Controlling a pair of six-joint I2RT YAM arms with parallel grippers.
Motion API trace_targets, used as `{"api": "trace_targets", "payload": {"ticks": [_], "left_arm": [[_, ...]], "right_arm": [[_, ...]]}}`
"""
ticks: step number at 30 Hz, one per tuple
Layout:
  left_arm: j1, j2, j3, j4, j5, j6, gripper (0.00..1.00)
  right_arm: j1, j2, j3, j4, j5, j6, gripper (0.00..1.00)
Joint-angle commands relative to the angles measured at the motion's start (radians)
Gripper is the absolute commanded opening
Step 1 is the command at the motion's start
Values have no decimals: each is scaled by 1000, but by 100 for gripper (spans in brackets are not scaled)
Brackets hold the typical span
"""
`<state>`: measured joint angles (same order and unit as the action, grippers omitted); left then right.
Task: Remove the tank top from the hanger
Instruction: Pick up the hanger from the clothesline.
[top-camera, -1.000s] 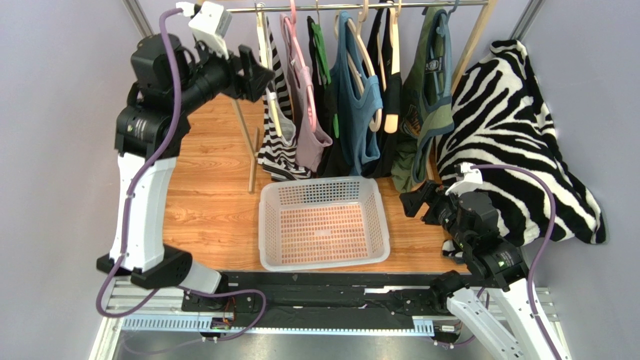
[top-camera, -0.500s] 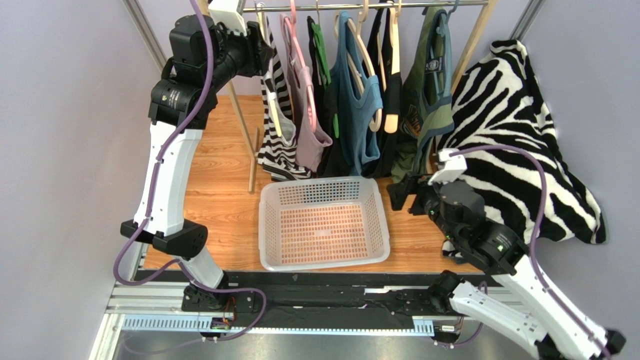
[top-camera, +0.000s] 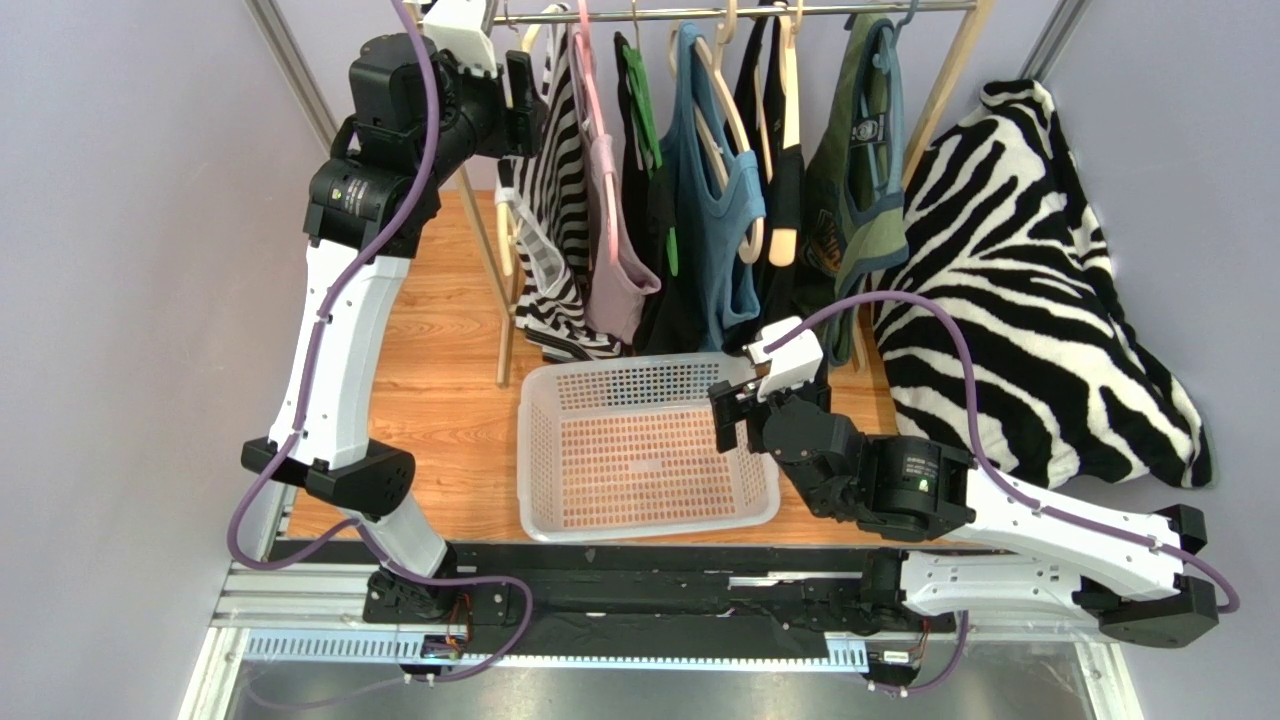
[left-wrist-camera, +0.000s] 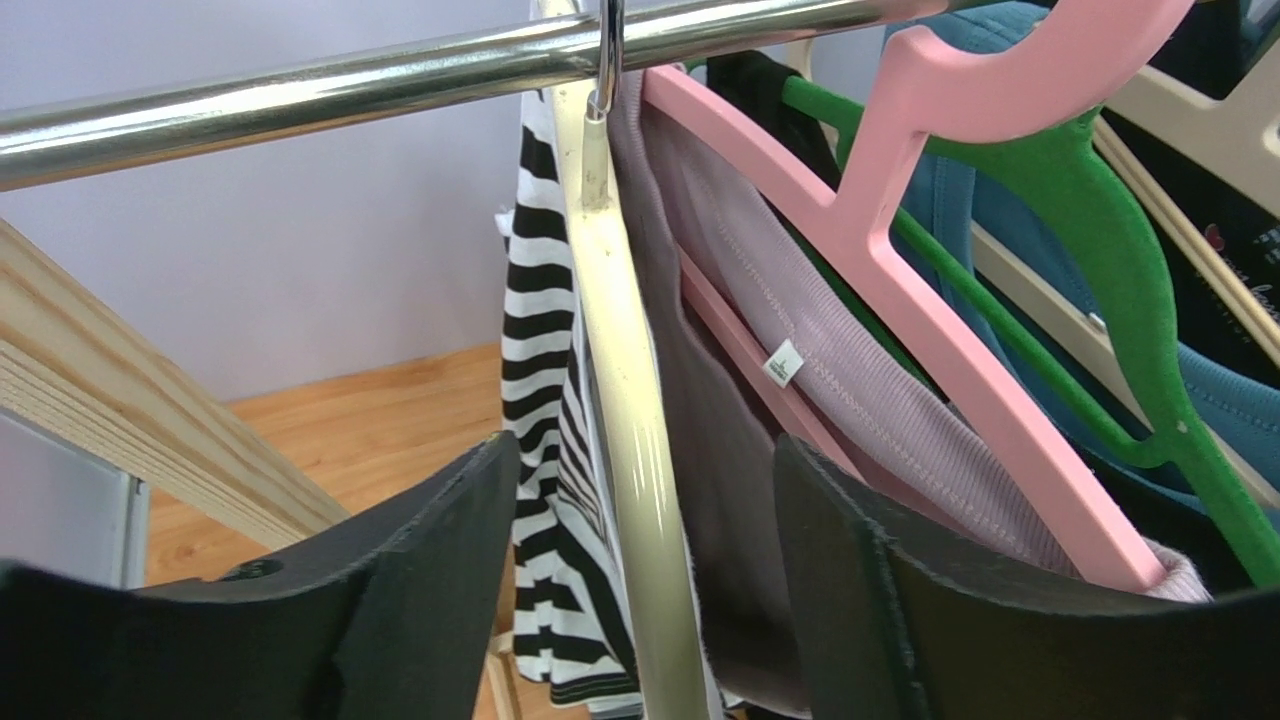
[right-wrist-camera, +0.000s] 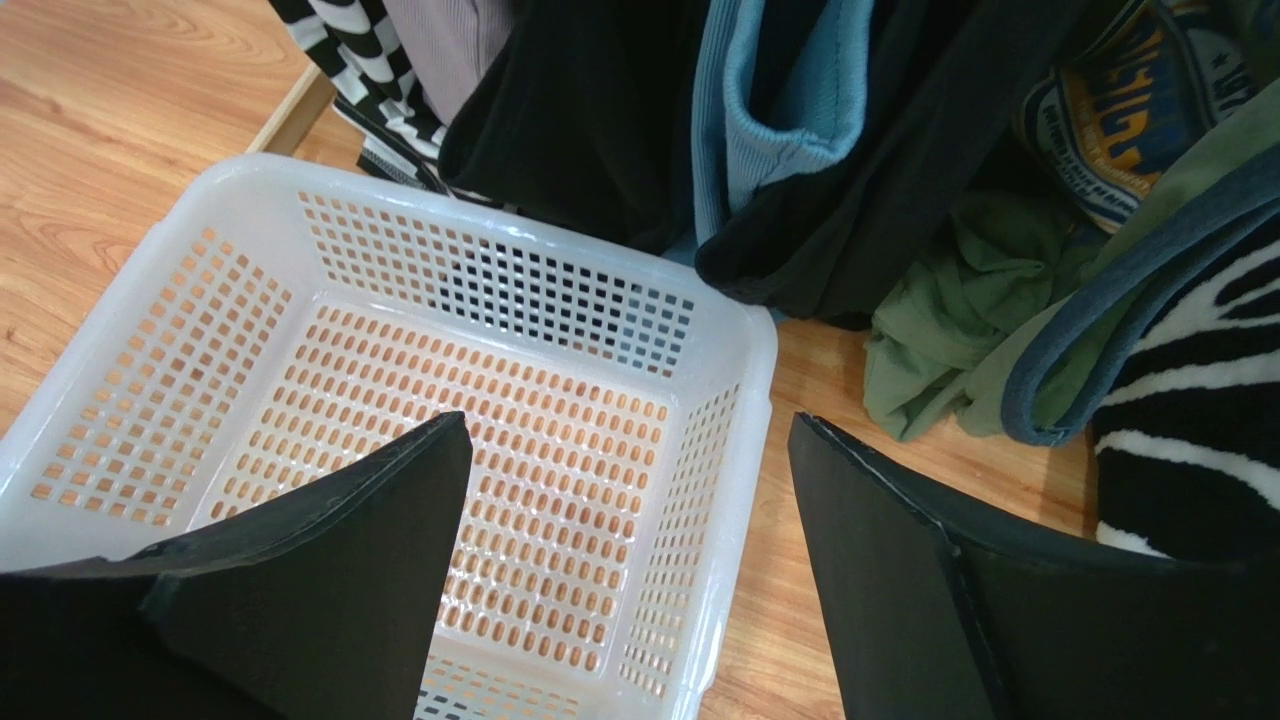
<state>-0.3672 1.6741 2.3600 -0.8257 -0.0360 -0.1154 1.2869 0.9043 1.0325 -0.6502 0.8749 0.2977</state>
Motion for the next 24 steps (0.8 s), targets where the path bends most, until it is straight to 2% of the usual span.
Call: {"api": "trace_targets", "payload": {"ticks": [1, 2, 4, 8, 9, 11, 12, 16, 17, 24], "left_arm": [[-3, -7, -11, 34, -38, 40, 73], [-3, -7, -15, 42, -39, 45, 73], [-4, -10, -27, 54, -25, 52, 67], [-3, -8, -50, 69, -5, 65, 50], [-3, -5, -51, 68, -7, 68, 42], [-3, -1, -50, 72, -18, 75, 32], [-3, -1, -50, 76, -27, 74, 22], [-3, -4, -6, 80, -35, 92, 3], [-3, -8, 8, 80, -39, 95, 0], [-4, -49, 142, 97, -73, 157, 0]], "right_arm": [[28, 2, 60, 30, 98, -22, 83], [31, 4, 66, 29, 98, -25, 83], [35, 5, 72, 30, 98, -26, 83], [46, 2, 96, 27, 102, -37, 82], [49, 1, 103, 27, 102, -40, 82], [57, -5, 110, 26, 104, -46, 81], [61, -7, 118, 24, 108, -54, 80], [66, -8, 126, 21, 111, -69, 77], [68, -8, 127, 20, 110, -69, 76], [72, -27, 133, 8, 107, -60, 71]]}}
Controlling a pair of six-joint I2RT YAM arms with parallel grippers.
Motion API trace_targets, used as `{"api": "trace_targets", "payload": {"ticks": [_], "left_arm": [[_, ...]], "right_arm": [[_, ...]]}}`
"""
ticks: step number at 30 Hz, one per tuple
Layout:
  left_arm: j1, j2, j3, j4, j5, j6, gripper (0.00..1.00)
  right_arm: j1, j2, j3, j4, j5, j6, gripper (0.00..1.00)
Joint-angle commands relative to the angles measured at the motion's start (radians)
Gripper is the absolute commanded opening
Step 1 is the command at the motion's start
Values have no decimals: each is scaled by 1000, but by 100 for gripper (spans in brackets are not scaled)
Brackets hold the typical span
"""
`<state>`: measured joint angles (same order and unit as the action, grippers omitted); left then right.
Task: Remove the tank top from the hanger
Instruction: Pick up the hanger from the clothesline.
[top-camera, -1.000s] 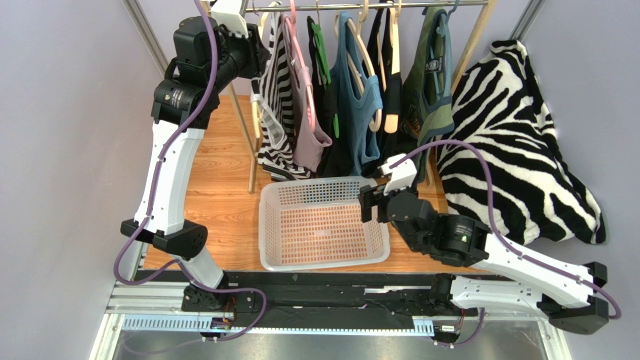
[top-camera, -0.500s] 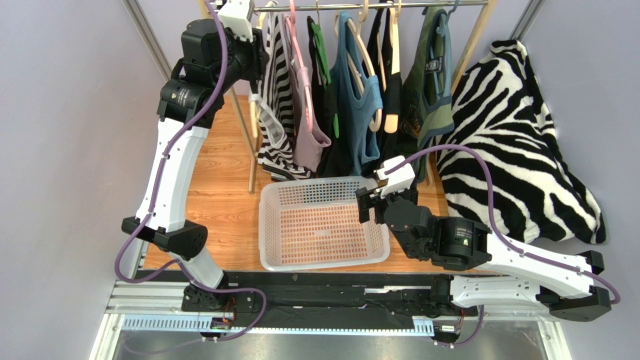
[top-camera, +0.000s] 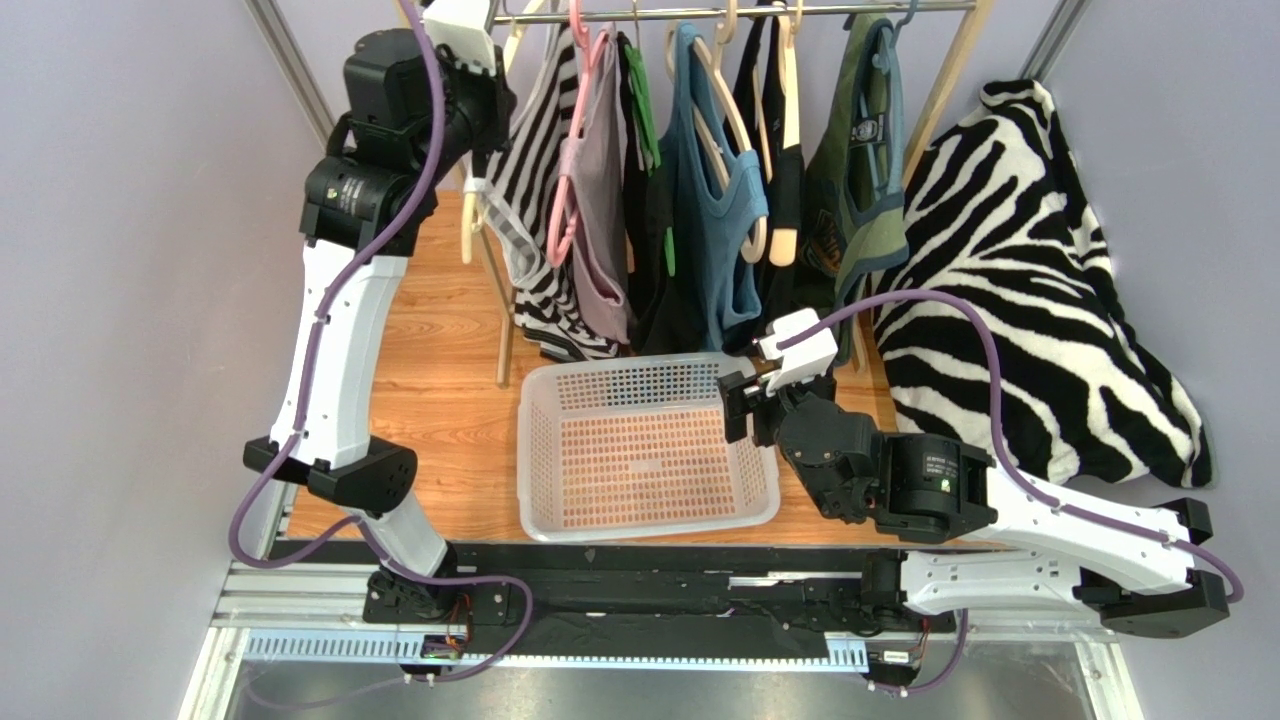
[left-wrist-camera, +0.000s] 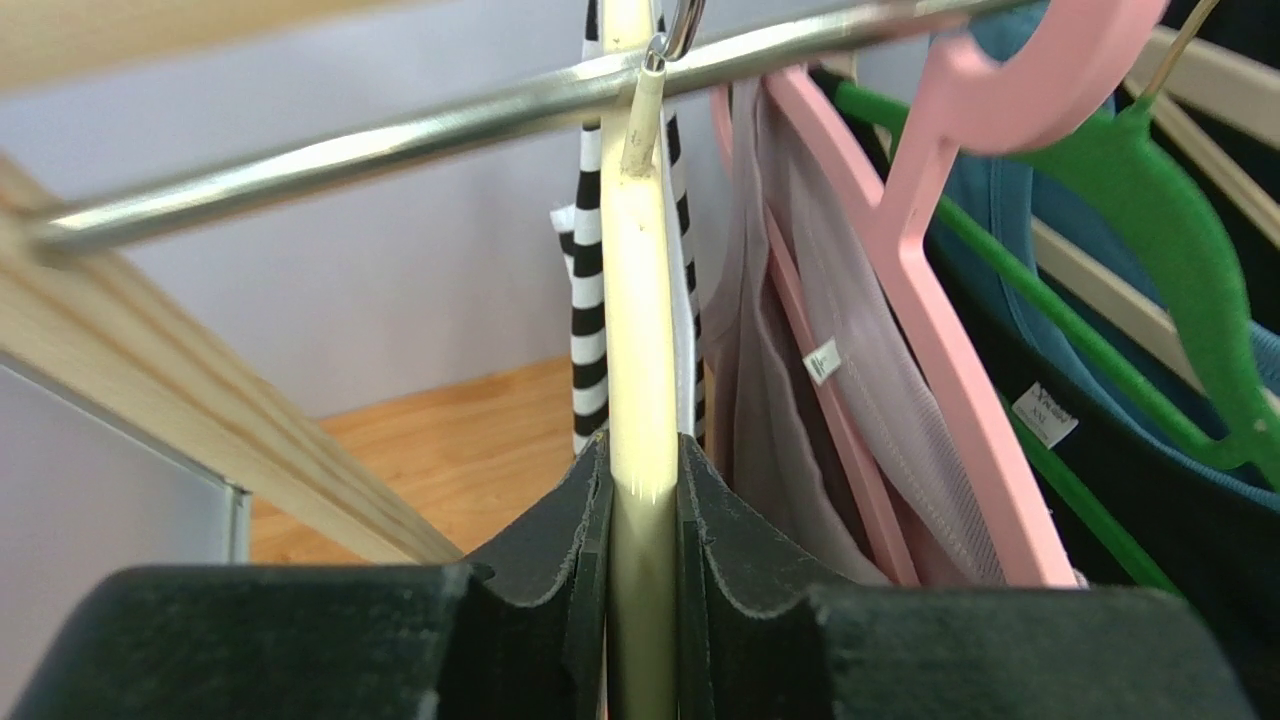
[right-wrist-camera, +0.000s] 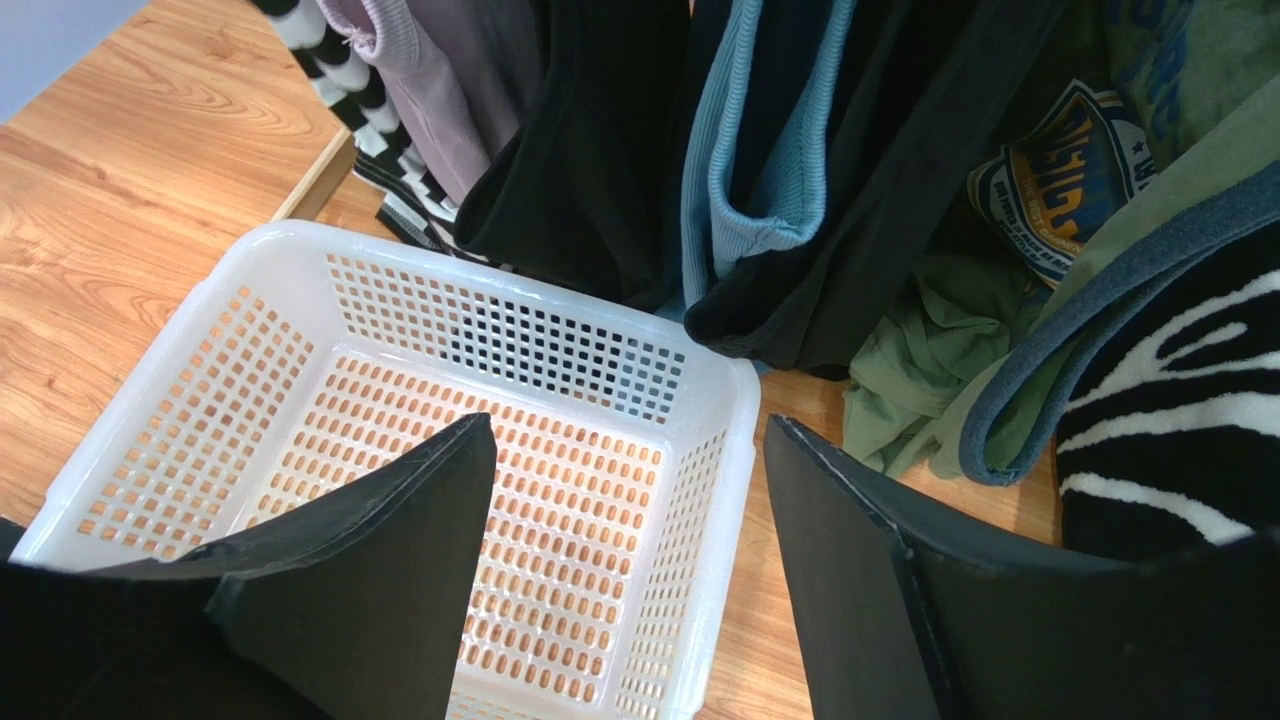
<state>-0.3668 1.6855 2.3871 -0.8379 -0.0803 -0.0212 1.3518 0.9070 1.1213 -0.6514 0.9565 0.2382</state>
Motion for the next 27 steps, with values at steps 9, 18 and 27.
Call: {"api": "trace_targets", "payload": {"ticks": [9, 18, 27], "left_arm": [[-8, -266, -37, 31, 13, 66, 0], [-11, -486, -370, -143, 160, 81, 8], [-11, -619, -502, -156, 172, 49, 0]], "right_arm": [[7, -48, 61, -17, 27, 22, 69], [7, -49, 113, -62, 36, 32, 69], [9, -31, 127, -119, 25, 87, 68]]}}
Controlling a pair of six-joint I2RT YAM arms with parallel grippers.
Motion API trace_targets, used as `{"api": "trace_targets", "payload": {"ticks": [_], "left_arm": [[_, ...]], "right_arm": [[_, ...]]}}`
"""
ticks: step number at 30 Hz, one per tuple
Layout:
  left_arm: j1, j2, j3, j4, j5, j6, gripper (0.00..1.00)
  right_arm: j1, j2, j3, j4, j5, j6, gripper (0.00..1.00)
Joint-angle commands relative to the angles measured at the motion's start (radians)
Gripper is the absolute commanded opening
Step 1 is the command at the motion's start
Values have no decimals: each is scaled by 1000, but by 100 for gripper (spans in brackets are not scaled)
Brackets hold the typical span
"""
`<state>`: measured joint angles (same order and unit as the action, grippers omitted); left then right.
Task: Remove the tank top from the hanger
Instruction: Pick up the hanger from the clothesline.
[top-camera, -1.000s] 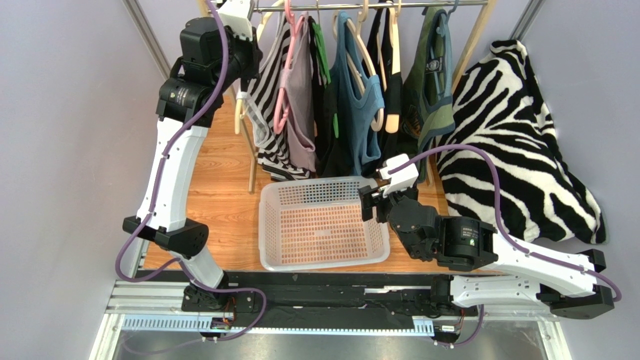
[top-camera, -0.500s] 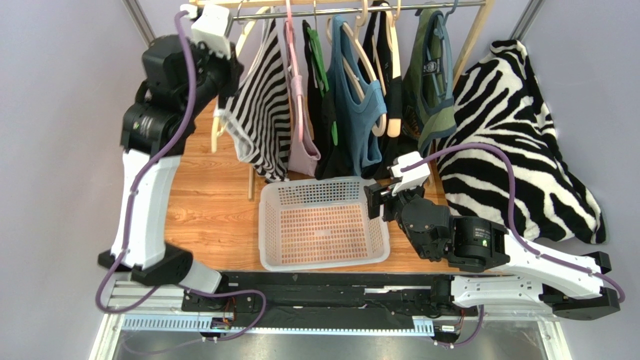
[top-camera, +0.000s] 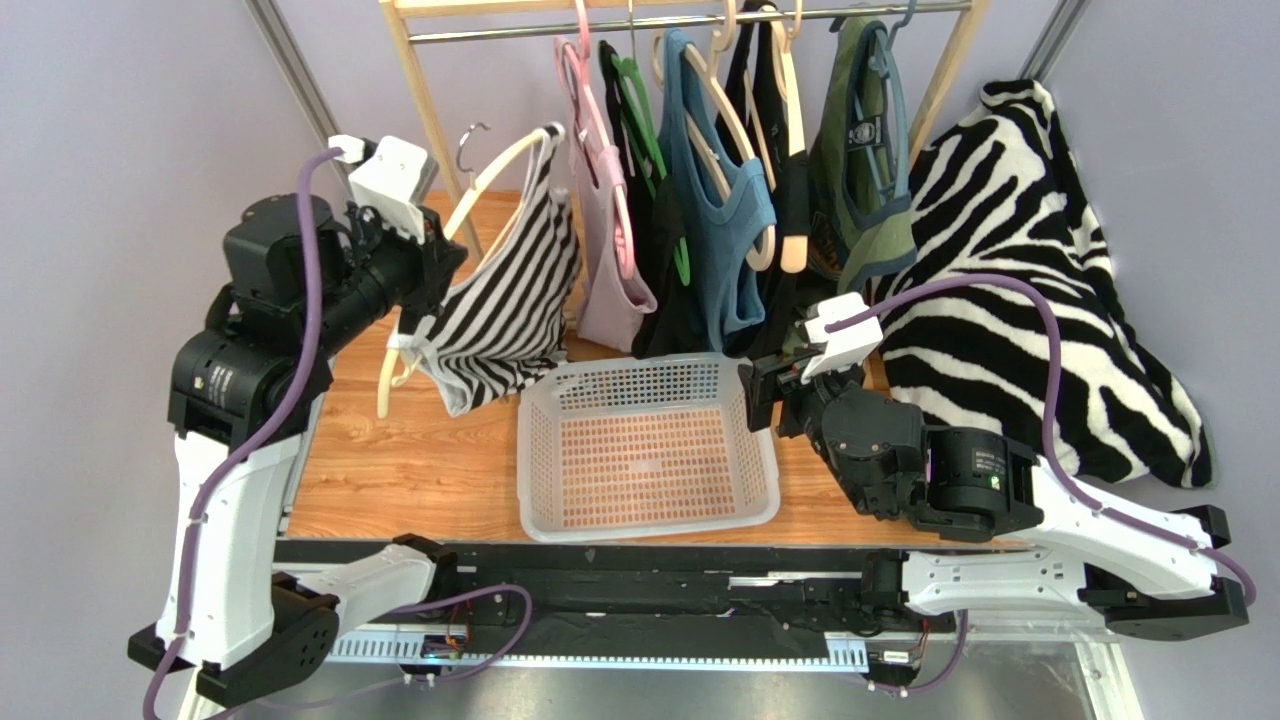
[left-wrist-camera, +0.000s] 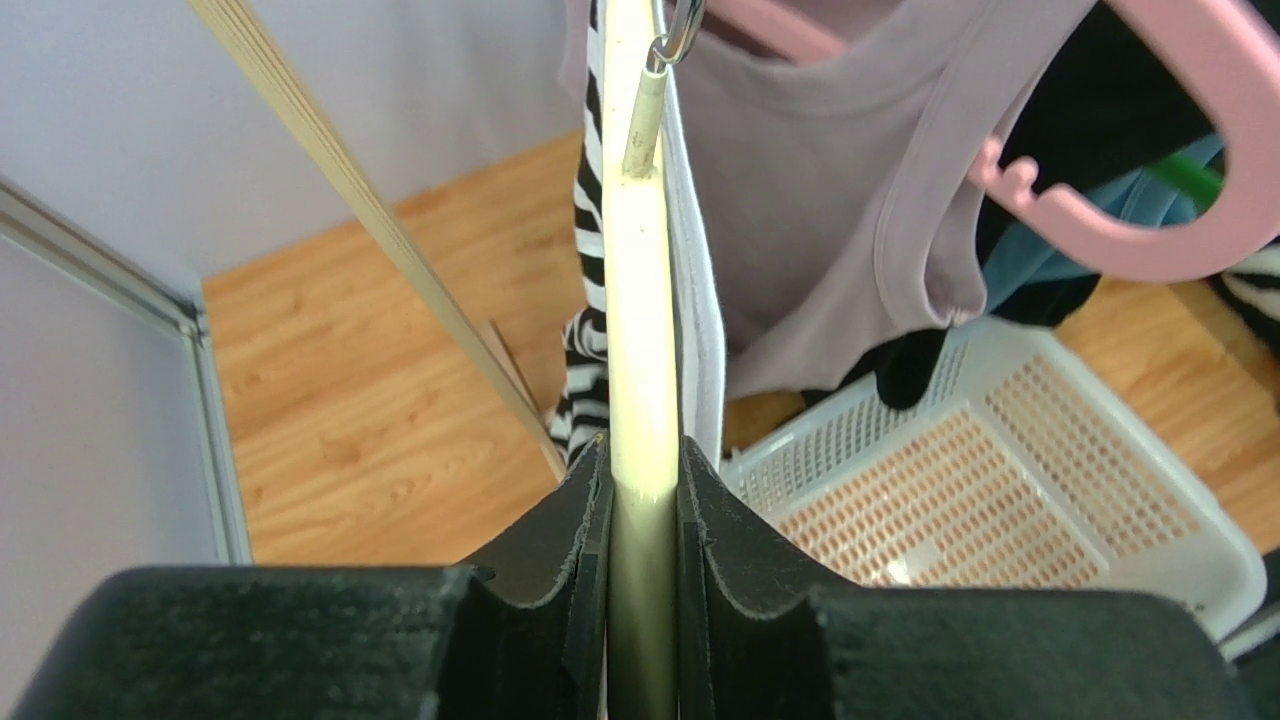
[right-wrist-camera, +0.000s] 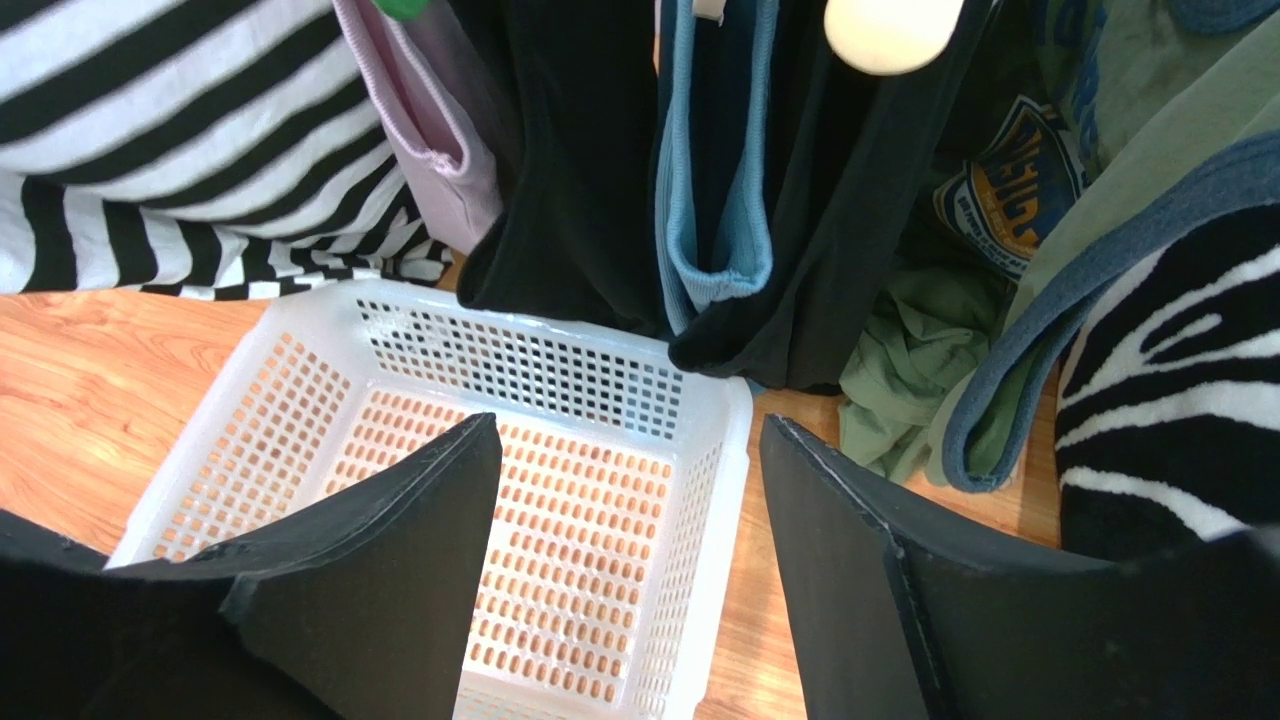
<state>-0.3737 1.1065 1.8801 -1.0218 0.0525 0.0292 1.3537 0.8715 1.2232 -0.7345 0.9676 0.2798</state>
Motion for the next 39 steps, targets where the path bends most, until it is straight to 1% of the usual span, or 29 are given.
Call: {"api": "trace_targets", "payload": {"ticks": [1, 2, 3, 5, 6, 7, 8, 9, 11, 12, 15, 17, 18, 22, 25, 32, 35, 38, 39], "left_arm": [[-4, -48, 20, 22, 52, 3, 0], [-4, -54, 45, 13, 64, 21, 0], [-4, -51, 112, -15, 91, 35, 0], [-4, -42, 196, -43, 113, 70, 0], [-4, -37, 291, -58, 138, 83, 0], [-4, -33, 336, -61, 151, 96, 0], [-4, -28, 379, -57, 162, 115, 0], [-4, -24, 455, -35, 181, 118, 0], [-4, -25, 513, 3, 204, 130, 0], [-4, -31, 539, 52, 228, 132, 0], [-4, -59, 537, 159, 303, 143, 0], [-4, -56, 553, 190, 340, 123, 0], [-4, -59, 559, 210, 396, 118, 0], [-4, -66, 565, 221, 490, 75, 0], [-4, -80, 542, 186, 546, 52, 0], [-4, -145, 348, 144, 599, 69, 0], [-4, -152, 298, 131, 619, 98, 0], [-2, -160, 237, 88, 652, 153, 0], [-4, -162, 199, 77, 674, 172, 0]], "right_arm": [[4, 1, 21, -34, 13, 45, 68], [5, 0, 15, -34, 19, 45, 68], [5, -2, 12, -32, 20, 42, 68], [5, -2, 4, -22, 17, 27, 69], [5, -3, 2, -16, 14, 21, 69], [5, 4, 1, -16, 11, 19, 69], [5, 4, 2, -16, 11, 21, 70], [5, 7, 2, -14, 8, 19, 70], [5, 9, -2, -16, 10, 22, 70], [5, 9, -11, -13, 6, 25, 70], [4, 4, -39, 4, 10, 36, 70], [4, 4, -50, 9, 5, 42, 70], [5, 6, -54, 15, 2, 44, 70], [4, 6, -65, 26, 0, 48, 71], [4, -9, -65, 35, -3, 50, 72], [4, -55, -60, 38, -7, 41, 73], [4, -74, -59, 46, -16, 29, 74], [4, -94, -37, 55, -49, 4, 77], [4, -100, -28, 67, -67, -22, 80]]}}
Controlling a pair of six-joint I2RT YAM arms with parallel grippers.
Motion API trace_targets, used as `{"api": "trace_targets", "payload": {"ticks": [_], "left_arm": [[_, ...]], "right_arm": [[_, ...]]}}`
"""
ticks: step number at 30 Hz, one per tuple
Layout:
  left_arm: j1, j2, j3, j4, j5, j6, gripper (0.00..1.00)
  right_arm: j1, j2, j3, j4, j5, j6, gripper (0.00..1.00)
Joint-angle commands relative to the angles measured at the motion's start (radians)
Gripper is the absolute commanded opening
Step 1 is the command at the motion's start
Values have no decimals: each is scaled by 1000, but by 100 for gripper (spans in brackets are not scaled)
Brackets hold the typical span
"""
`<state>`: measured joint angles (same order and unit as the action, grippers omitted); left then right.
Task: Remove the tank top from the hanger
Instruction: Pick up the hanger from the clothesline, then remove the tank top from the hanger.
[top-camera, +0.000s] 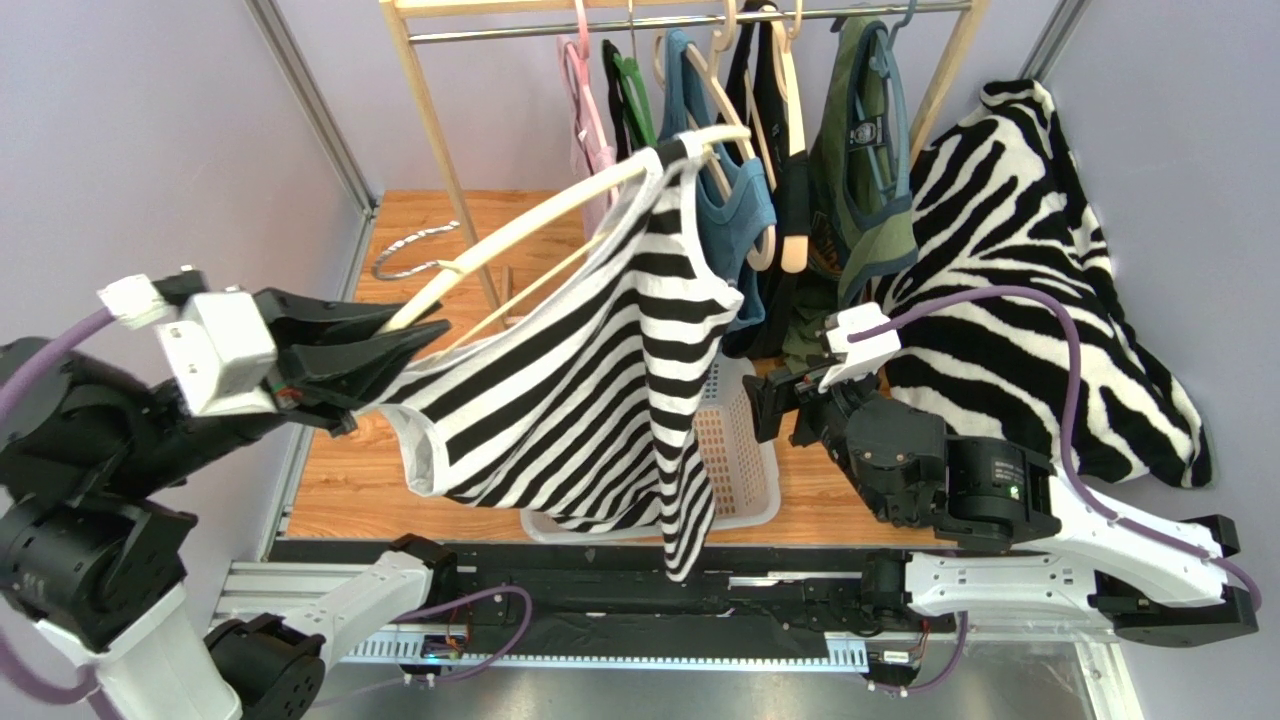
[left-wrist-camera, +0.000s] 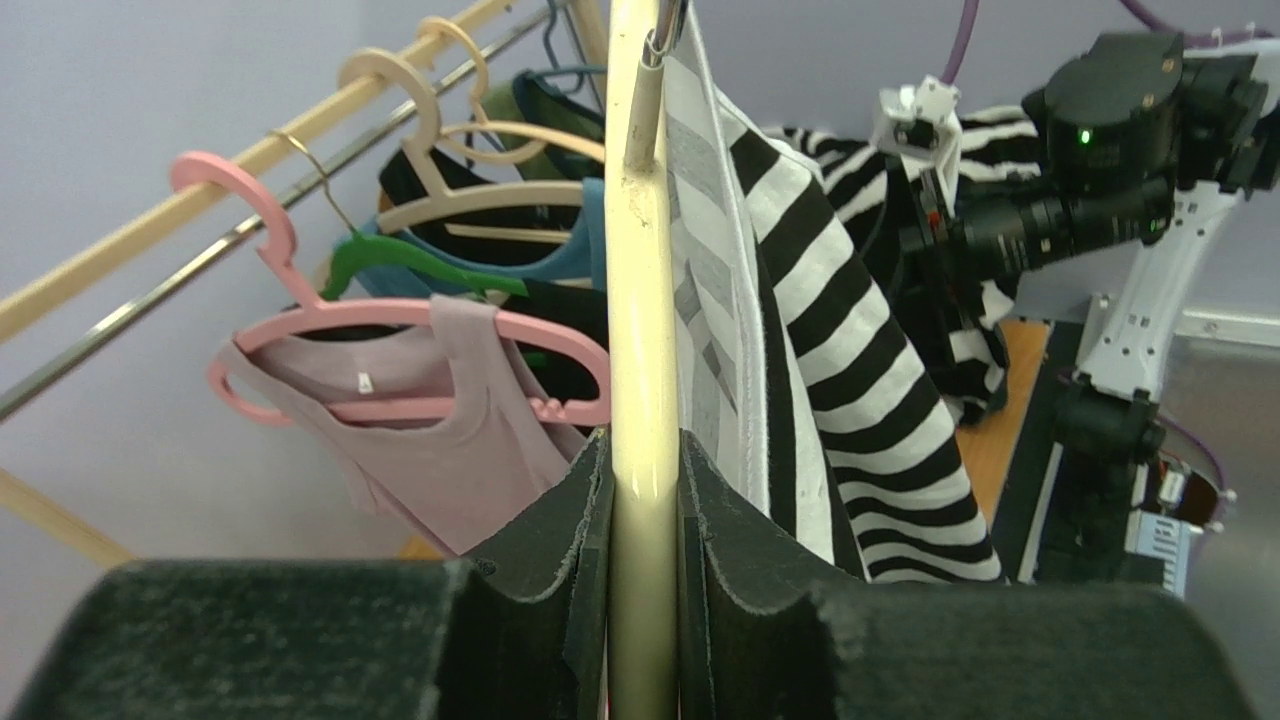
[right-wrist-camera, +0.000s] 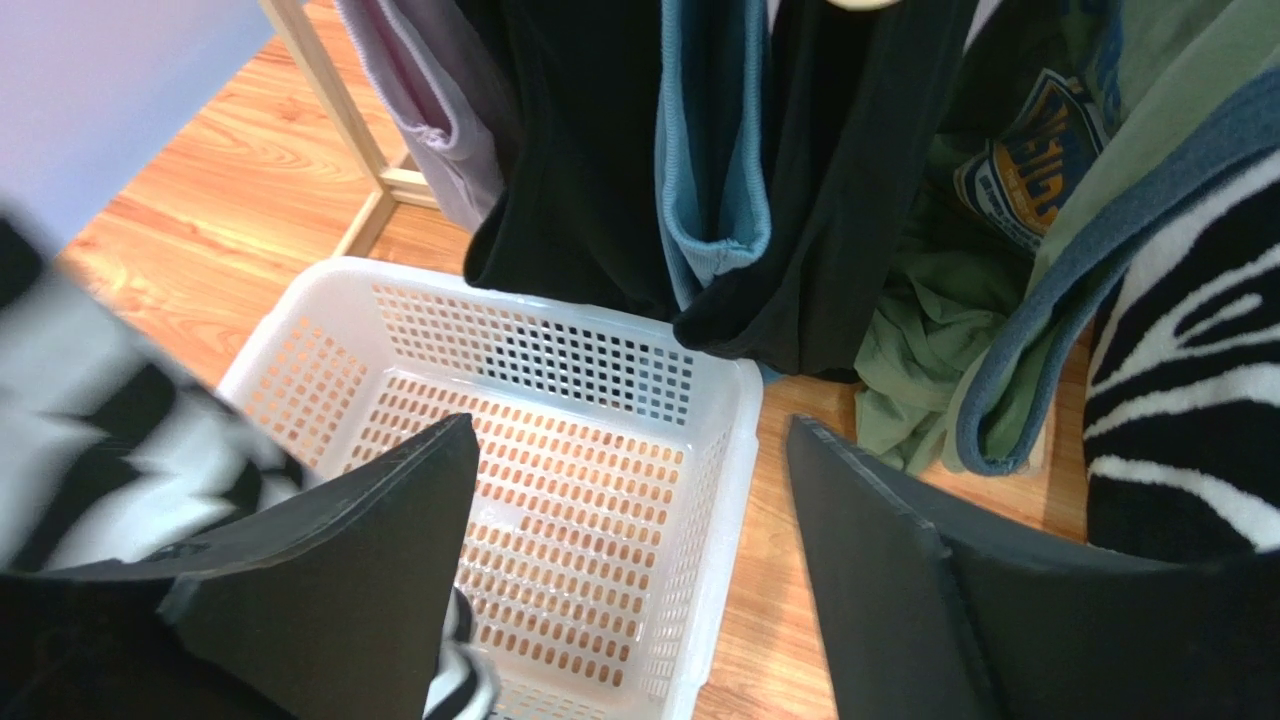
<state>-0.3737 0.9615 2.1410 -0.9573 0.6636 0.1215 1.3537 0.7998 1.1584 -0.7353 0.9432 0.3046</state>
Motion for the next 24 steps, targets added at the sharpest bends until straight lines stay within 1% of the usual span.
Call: {"api": "trace_targets", "payload": {"ticks": [1, 5, 9, 12, 16, 19, 24], "left_arm": [[-4, -21, -87, 6, 71, 89, 0], [-4, -64, -260, 2, 99, 112, 0], [-4, -92, -352, 2, 110, 121, 0], [-4, -101, -385, 3, 125, 122, 0], [-4, -98, -400, 0, 146, 115, 0], [-4, -96, -406, 0, 152, 110, 0], [-4, -95, -408, 0, 168, 106, 0]], "right_arm": [[5, -36, 52, 79, -81, -59, 81], [4, -22, 102, 148, -145, -114, 87], [5, 48, 144, 209, -202, -179, 90], [5, 71, 155, 283, -227, -225, 92], [5, 96, 141, 434, -238, -281, 95], [5, 122, 147, 487, -247, -292, 95], [1, 165, 150, 528, -230, -298, 95]]}}
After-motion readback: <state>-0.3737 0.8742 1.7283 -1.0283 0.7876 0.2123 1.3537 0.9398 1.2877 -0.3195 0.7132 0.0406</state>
